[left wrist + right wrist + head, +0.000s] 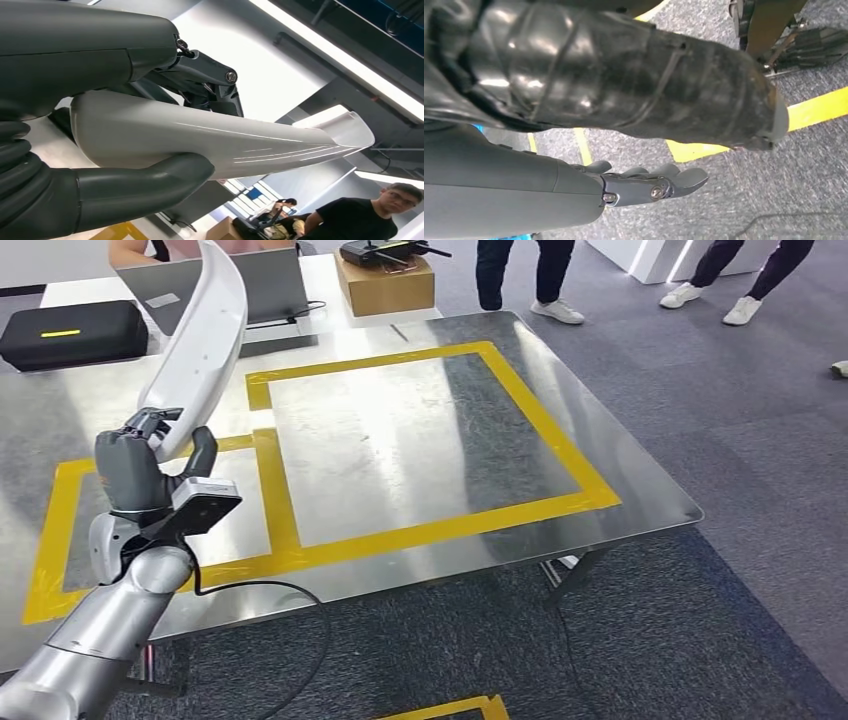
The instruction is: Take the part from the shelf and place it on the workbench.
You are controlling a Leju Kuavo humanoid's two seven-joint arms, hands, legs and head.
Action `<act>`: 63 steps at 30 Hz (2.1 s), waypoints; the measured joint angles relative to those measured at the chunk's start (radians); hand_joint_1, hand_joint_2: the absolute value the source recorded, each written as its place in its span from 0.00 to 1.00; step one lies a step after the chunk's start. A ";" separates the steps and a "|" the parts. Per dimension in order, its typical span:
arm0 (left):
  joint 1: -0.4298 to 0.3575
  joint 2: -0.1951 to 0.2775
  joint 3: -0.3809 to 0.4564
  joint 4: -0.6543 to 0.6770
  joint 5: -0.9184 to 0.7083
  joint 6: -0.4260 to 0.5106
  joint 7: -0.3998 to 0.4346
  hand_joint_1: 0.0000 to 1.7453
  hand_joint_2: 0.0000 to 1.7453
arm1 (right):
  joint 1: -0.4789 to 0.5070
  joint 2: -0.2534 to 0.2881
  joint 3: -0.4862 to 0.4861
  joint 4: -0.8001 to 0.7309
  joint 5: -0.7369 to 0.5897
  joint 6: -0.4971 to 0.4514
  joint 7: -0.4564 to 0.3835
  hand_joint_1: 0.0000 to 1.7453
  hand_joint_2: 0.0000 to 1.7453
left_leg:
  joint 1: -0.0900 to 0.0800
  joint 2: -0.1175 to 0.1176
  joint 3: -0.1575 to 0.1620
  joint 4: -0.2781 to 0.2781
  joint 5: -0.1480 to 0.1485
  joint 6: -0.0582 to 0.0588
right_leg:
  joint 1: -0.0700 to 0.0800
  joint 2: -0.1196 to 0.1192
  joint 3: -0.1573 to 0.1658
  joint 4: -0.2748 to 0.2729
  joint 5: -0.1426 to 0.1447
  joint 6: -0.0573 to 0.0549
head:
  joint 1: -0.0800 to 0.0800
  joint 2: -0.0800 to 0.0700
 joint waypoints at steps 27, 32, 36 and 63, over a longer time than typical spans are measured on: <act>-0.001 0.004 0.003 -0.001 -0.006 -0.001 0.002 1.00 1.00 | 0.001 0.002 0.006 0.000 0.033 -0.011 -0.002 0.00 0.00 | 0.016 -0.012 -0.008 0.064 -0.054 -0.027 | -0.014 0.021 -0.031 0.016 0.025 -0.015 | 0.008 0.000; 0.008 0.003 0.003 -0.001 -0.006 -0.002 0.003 1.00 1.00 | 0.002 0.002 0.006 0.000 0.038 -0.012 -0.002 0.00 0.00 | 0.016 -0.006 -0.105 0.261 -0.108 -0.029 | -0.010 0.009 -0.027 0.017 0.019 -0.022 | 0.005 0.000; 0.006 0.003 0.003 -0.001 -0.006 -0.002 0.003 1.00 1.00 | 0.000 0.002 0.006 0.000 0.041 -0.012 -0.002 0.00 0.00 | 0.006 0.007 0.005 0.025 0.000 -0.007 | -0.006 0.004 -0.020 0.017 0.012 -0.013 | 0.005 0.000; 0.007 0.001 0.005 -0.003 -0.013 -0.003 0.012 1.00 1.00 | -0.001 0.001 0.006 0.000 0.060 -0.002 -0.002 0.00 0.00 | -0.001 0.003 0.031 -0.023 -0.002 0.009 | -0.006 -0.003 0.004 -0.026 0.026 0.014 | 0.021 0.000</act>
